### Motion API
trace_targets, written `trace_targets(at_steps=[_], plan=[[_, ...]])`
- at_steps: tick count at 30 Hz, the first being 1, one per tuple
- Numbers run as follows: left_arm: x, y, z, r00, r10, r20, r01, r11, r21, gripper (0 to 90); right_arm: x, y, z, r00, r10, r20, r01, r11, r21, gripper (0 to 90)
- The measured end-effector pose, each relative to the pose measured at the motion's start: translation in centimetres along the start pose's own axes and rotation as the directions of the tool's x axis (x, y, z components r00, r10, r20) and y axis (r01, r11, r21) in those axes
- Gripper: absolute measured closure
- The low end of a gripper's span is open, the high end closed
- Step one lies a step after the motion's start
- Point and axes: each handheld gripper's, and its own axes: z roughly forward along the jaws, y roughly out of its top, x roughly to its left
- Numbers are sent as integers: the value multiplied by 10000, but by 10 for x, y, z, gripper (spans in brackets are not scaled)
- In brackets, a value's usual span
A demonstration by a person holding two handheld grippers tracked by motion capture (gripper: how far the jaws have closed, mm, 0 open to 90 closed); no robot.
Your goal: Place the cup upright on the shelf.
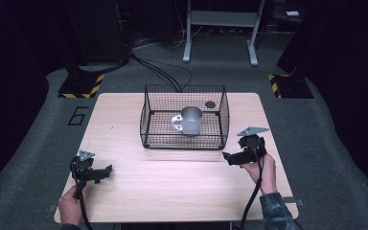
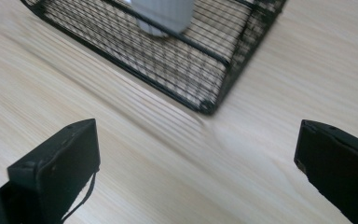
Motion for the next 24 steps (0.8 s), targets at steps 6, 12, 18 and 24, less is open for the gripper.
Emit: trace_targets(at_steps=[6,12,18,24], plan=[[0,0,0,10000,3,-7,-3,10000,9,0,-15,-41,1,9971,612,442,-619,9980,150,0],[0,0,0,10000,1,-9,-1,10000,9,0,-26,-89,17,9876,1368,775,-1413,9884,557,0],[1,0,0,10000,95,-17,-95,10000,18,0,-32,-122,28,9816,1618,1012,-1660,9855,346,0],[1,0,0,10000,94,-25,-94,10000,27,0,-31,-131,33,9802,1538,1245,-1550,9879,-2,0]])
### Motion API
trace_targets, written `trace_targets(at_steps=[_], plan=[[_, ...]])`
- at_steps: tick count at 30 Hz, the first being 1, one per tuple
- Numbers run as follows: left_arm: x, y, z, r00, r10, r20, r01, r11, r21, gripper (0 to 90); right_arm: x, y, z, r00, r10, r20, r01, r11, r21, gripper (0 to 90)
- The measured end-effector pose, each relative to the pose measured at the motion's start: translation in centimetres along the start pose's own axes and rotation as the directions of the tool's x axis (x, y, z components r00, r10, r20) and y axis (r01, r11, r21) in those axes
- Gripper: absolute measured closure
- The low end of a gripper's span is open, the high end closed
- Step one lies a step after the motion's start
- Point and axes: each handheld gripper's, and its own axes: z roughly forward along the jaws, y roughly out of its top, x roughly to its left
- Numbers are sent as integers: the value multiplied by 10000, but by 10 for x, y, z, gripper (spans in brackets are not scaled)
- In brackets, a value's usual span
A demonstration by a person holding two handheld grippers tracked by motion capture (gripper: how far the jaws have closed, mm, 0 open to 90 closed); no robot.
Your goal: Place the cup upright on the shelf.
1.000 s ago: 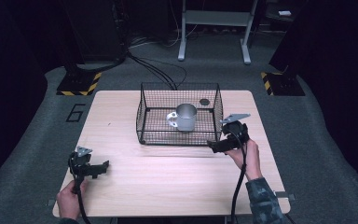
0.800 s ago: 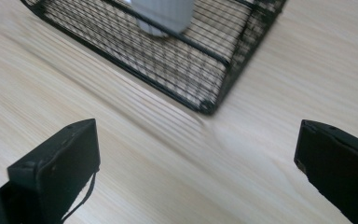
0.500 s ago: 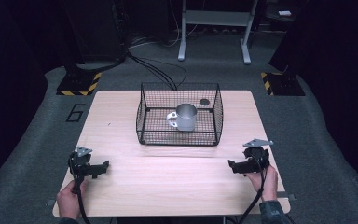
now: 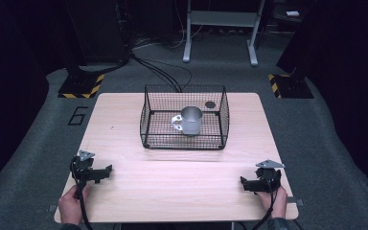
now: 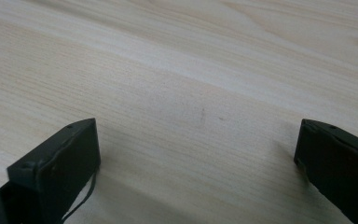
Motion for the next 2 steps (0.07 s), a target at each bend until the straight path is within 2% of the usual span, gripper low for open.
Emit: trace_targets(at_steps=[2], plan=[[0,0,0,10000,1,9,-1,10000,-11,0,-1,-3,1,9999,-105,26,106,9994,-320,0]])
